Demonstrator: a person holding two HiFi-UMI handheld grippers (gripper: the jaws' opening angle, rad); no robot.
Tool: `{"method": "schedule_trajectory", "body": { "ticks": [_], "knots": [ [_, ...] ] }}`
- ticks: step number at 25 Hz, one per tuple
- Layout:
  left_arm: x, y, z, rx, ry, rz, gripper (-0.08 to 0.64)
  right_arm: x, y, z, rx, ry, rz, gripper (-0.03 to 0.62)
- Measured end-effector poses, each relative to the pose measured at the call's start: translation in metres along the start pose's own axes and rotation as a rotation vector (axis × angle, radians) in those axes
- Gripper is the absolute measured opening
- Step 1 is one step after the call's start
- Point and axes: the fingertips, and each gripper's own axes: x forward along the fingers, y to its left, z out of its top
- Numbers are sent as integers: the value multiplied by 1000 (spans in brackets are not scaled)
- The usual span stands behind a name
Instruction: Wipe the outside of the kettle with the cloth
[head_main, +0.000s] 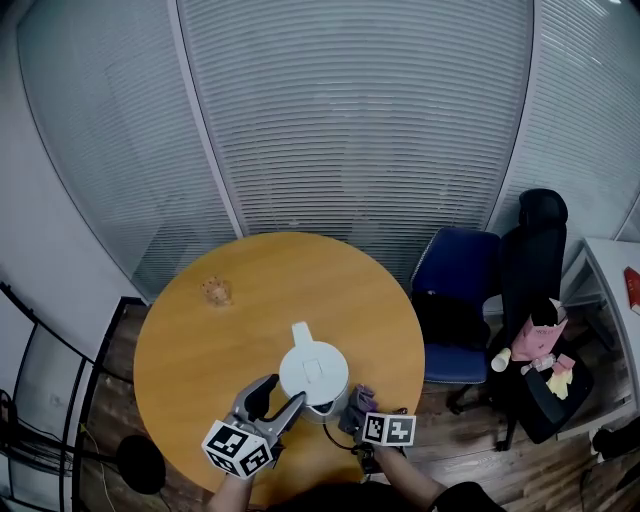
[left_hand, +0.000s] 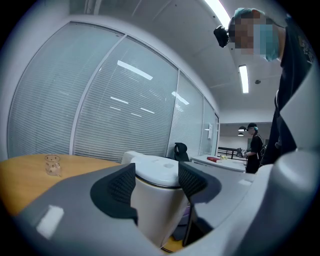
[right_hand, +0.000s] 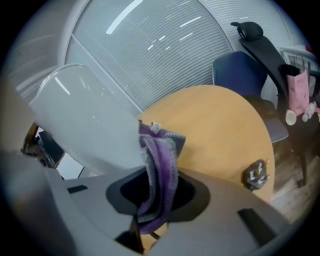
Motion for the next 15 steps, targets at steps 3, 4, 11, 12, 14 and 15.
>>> {"method": "schedule_trajectory", "body": {
  "ticks": [3,4,11,12,14,15],
  "knots": [
    [0,2,0,-3,-2,2,270,-20,14,31,-38,-74,48,97],
    [0,3,1,-4,-4,4,270,-29,22,47,-61,-113,71,97],
    [-2,2,-1,-35,-28,24,270,-101,63,154,-107,-388,216,97],
    [-2,3,-1,-38,-31,28,270,-107,69,164,-97,-409,247,97],
    [-3,3,-1,-42,-34,33,270,-115,81,177,-90,-425,306,97],
    [-3,2,-1,-42,-36,35,269,-117,87,181,-93,-425,327,97]
  ]
}}
